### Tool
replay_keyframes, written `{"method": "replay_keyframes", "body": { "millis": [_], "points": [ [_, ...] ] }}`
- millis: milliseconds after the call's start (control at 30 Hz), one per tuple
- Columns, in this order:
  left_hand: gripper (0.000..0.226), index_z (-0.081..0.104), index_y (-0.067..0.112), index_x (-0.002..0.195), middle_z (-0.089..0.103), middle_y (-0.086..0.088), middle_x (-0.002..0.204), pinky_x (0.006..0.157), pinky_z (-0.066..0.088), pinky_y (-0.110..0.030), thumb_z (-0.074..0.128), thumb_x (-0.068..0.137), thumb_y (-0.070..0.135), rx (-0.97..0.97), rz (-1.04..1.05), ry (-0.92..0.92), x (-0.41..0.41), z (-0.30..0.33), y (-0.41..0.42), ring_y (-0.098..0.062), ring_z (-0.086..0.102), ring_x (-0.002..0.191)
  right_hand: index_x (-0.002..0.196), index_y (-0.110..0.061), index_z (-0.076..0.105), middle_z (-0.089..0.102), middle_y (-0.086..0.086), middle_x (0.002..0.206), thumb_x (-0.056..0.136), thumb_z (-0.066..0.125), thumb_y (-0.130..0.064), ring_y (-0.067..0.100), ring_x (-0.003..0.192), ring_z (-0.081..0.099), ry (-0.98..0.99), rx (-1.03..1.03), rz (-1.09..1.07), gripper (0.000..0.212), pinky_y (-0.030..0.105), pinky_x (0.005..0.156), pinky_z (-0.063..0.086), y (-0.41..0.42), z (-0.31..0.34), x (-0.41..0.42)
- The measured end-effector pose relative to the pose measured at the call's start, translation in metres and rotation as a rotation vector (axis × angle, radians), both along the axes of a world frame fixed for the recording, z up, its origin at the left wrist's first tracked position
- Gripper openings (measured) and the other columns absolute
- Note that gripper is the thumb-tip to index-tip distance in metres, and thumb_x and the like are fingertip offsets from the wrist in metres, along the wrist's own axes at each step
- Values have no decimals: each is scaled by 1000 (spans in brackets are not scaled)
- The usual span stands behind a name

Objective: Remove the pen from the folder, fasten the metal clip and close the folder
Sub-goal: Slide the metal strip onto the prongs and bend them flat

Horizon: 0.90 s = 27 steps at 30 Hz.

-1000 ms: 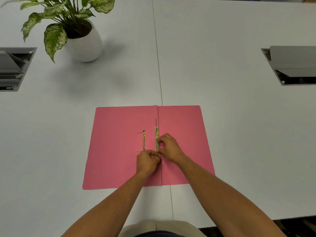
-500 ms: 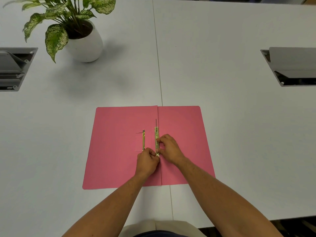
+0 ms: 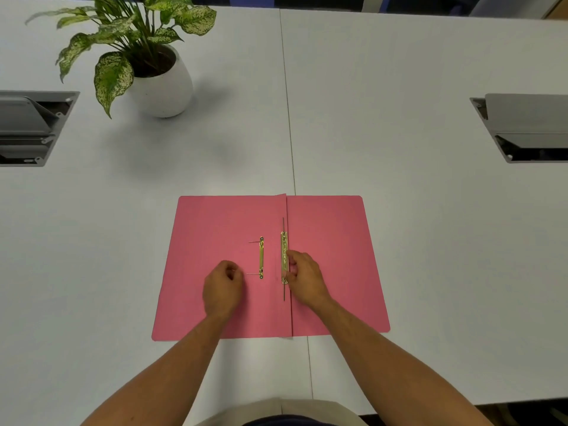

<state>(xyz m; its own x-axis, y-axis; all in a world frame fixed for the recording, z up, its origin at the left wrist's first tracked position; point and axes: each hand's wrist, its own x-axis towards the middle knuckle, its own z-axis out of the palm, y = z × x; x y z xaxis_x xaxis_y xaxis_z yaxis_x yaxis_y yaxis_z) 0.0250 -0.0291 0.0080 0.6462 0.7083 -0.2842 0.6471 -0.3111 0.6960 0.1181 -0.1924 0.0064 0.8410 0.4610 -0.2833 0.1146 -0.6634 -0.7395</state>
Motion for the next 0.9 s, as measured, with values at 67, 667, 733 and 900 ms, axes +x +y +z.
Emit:
{"method": "replay_keyframes", "body": {
  "millis": [67, 667, 733, 900],
  "points": [
    [16, 70, 13, 95, 70, -10, 96, 78, 47, -39, 60, 84, 18, 141, 40, 56, -2, -3, 15, -33, 63, 93, 116, -16, 59, 55, -1, 90, 82, 63, -2, 16, 85, 52, 26, 23, -85, 37, 30, 76, 50, 5, 3, -3],
    [92, 43, 16, 139, 34, -13, 149, 107, 32, -57, 86, 62, 41, 104, 157, 315, 14, 3, 46, -37, 26, 139, 98, -15, 66, 64, -1, 66, 71, 64, 10, 15, 66, 65, 155, 35, -448, 37, 32, 70, 61, -15, 5, 27],
    [93, 42, 14, 138, 37, -14, 146, 104, 36, -56, 87, 60, 39, 72, 181, 331, 18, 5, 47, -38, 30, 136, 96, -17, 67, 68, 1, 69, 70, 63, 9, 17, 68, 67, 141, 38, -457, 36, 32, 68, 60, -20, 4, 30],
    [92, 41, 12, 138, 36, -16, 143, 100, 39, -57, 87, 62, 37, -35, 223, 323, 25, 9, 52, -39, 32, 133, 96, -19, 67, 64, -5, 67, 76, 63, 6, 9, 59, 62, 101, 38, -469, 33, 24, 60, 55, -28, 3, 35]
  ]
}}
